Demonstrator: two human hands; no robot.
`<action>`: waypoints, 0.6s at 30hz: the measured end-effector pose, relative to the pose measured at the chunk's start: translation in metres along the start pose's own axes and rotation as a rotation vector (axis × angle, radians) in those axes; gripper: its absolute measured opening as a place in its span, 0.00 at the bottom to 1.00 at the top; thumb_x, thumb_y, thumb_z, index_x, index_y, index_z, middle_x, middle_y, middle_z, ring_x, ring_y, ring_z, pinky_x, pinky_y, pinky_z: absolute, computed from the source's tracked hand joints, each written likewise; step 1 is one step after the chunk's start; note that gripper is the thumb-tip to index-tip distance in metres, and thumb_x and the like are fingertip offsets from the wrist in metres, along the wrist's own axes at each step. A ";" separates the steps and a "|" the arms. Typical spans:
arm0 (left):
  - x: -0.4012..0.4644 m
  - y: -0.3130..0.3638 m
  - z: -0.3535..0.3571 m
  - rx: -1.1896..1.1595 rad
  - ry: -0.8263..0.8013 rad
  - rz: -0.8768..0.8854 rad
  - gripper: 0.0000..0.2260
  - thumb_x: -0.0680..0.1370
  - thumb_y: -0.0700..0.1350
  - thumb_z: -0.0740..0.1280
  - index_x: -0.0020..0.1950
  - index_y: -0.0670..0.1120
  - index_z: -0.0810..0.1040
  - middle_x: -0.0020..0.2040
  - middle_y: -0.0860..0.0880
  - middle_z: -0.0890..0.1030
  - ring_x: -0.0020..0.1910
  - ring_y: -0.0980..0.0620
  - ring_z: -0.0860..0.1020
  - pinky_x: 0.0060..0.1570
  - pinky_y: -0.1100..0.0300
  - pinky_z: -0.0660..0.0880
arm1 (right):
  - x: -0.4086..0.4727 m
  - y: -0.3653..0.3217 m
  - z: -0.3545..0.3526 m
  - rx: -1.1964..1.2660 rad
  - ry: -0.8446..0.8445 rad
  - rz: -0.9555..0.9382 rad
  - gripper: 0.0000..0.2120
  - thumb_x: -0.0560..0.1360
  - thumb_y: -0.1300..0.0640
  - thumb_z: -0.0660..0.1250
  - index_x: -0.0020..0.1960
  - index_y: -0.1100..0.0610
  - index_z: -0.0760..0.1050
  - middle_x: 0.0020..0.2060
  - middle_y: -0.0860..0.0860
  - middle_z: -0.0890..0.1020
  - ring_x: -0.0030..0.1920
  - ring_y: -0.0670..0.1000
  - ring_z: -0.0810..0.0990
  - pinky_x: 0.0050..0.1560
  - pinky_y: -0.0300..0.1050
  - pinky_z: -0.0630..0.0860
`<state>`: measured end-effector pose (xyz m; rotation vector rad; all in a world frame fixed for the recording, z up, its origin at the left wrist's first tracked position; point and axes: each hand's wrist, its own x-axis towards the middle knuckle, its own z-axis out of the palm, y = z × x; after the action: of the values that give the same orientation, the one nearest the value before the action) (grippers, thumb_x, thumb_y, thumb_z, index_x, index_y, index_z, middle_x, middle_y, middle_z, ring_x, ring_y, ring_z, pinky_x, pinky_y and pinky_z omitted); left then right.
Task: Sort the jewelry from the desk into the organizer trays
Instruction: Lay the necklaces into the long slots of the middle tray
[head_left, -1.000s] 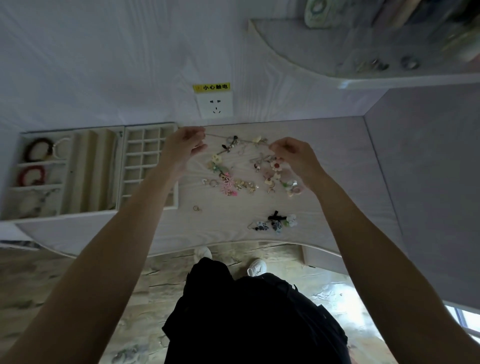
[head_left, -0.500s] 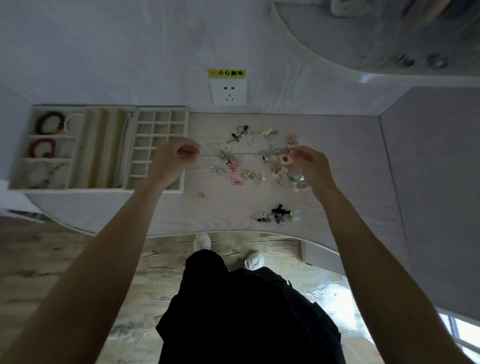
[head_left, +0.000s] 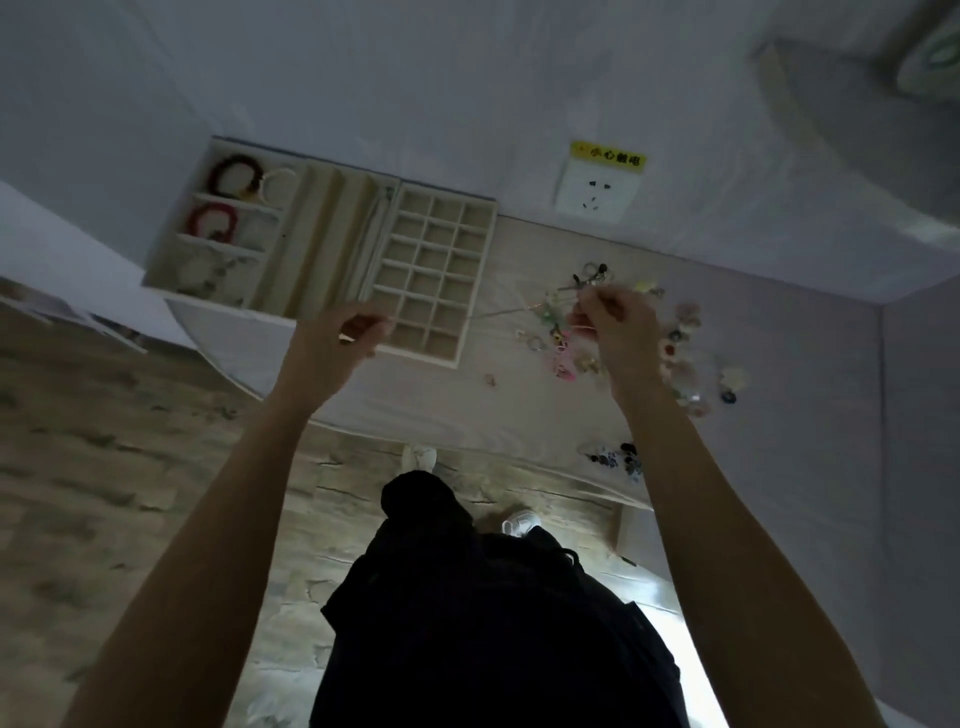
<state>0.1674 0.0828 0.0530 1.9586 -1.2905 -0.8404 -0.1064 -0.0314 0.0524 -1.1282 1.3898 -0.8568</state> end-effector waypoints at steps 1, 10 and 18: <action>-0.002 -0.008 -0.012 0.009 0.026 0.001 0.04 0.77 0.41 0.69 0.48 0.50 0.79 0.39 0.58 0.80 0.35 0.64 0.79 0.38 0.74 0.74 | 0.003 -0.003 0.015 -0.040 -0.027 -0.017 0.03 0.77 0.62 0.65 0.47 0.60 0.76 0.35 0.52 0.81 0.34 0.46 0.81 0.37 0.38 0.77; 0.015 -0.079 -0.090 -0.119 0.277 -0.179 0.05 0.75 0.37 0.70 0.47 0.46 0.81 0.39 0.51 0.82 0.37 0.62 0.80 0.42 0.70 0.75 | 0.070 -0.044 0.167 -0.184 -0.213 -0.135 0.05 0.75 0.67 0.64 0.48 0.61 0.77 0.34 0.51 0.80 0.34 0.46 0.80 0.42 0.41 0.79; 0.022 -0.091 -0.074 0.029 0.256 -0.127 0.06 0.75 0.40 0.71 0.51 0.43 0.81 0.41 0.51 0.81 0.39 0.58 0.78 0.42 0.80 0.69 | 0.129 -0.055 0.245 -0.418 -0.206 -0.297 0.04 0.74 0.65 0.67 0.47 0.62 0.80 0.42 0.56 0.82 0.34 0.40 0.81 0.41 0.32 0.77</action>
<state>0.2811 0.1026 0.0215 2.1107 -1.0435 -0.6074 0.1506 -0.1465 0.0310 -1.7268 1.2785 -0.6437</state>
